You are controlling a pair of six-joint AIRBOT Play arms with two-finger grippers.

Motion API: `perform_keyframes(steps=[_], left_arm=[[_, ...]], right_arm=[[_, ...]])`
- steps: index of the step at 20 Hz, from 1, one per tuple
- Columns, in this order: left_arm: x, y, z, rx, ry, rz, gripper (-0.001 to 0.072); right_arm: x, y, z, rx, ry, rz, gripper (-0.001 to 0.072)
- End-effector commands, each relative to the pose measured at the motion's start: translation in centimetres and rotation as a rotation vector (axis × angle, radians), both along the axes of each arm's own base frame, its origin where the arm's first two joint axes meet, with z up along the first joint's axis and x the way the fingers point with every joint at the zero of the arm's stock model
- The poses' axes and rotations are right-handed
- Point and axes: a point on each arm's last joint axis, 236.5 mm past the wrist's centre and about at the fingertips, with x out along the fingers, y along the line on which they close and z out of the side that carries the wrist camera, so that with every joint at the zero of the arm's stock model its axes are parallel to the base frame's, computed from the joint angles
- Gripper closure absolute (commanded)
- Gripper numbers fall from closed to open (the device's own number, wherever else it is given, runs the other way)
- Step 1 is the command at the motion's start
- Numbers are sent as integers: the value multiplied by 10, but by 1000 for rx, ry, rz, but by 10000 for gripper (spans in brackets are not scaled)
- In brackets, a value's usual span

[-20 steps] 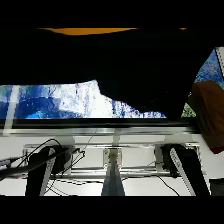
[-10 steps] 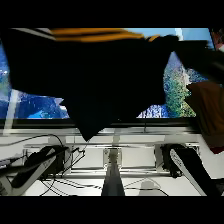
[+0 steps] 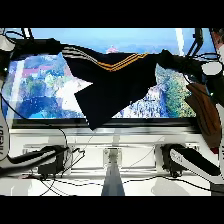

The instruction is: Fold the clothes and pants, and hang the long-sleeved shirts on hangers.

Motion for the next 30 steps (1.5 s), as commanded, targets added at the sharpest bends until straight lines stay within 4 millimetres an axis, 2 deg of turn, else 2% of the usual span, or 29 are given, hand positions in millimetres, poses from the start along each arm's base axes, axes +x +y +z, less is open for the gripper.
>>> perform_keyframes(steps=[1, 4, 6, 8, 11, 12, 13, 14, 15, 16, 17, 18, 19, 21, 23, 26, 30], left_arm=[[-53, -14, 0, 13, 144, -104, 706], [-116, -32, -6, 3, 321, -205, 706], [-154, -44, -19, -11, 420, -233, 705], [-198, -55, -51, -18, 554, -269, 705], [-266, -69, -115, -16, 760, -308, 704], [-284, -75, -134, -24, 816, -318, 704], [-295, -80, -149, -34, 843, -313, 704], [-299, -84, -165, -37, 843, -291, 703], [-295, -85, -177, -35, 821, -261, 702], [-287, -87, -184, -44, 786, -225, 666], [-277, -88, -184, -59, 753, -199, 443], [-266, -93, -180, -94, 722, -171, 141], [-255, -98, -176, -134, 692, -143, 23], [-242, -104, -170, -184, 656, -108, 23], [-237, -104, -169, -189, 642, -95, 23], [-237, -104, -169, -189, 642, -96, 24], [-237, -104, -169, -187, 642, -96, 24]], right_arm=[[2, -48, -28, -113, 54, -54, 674], [-21, -60, -47, -128, 161, -5, 673], [-45, -63, -62, -146, 256, 55, 674], [-75, -66, -79, -202, 369, 137, 674], [-137, -78, -105, -313, 596, 290, 674], [-157, -85, -110, -350, 673, 328, 674], [-172, -91, -113, -376, 729, 354, 674], [-184, -95, -115, -399, 767, 393, 674], [-187, -98, -117, -416, 771, 408, 669], [-182, -99, -118, -430, 749, 407, 508], [-170, -102, -119, -445, 708, 376, 205], [-155, -106, -120, -463, 658, 337, 77], [-140, -111, -120, -476, 613, 284, 76], [-112, -119, -118, -469, 544, 166, 77], [-102, -122, -129, -443, 564, 112, 77], [-103, -120, -157, -404, 695, 182, 77], [-82, -125, -166, -345, 780, 283, 78]])
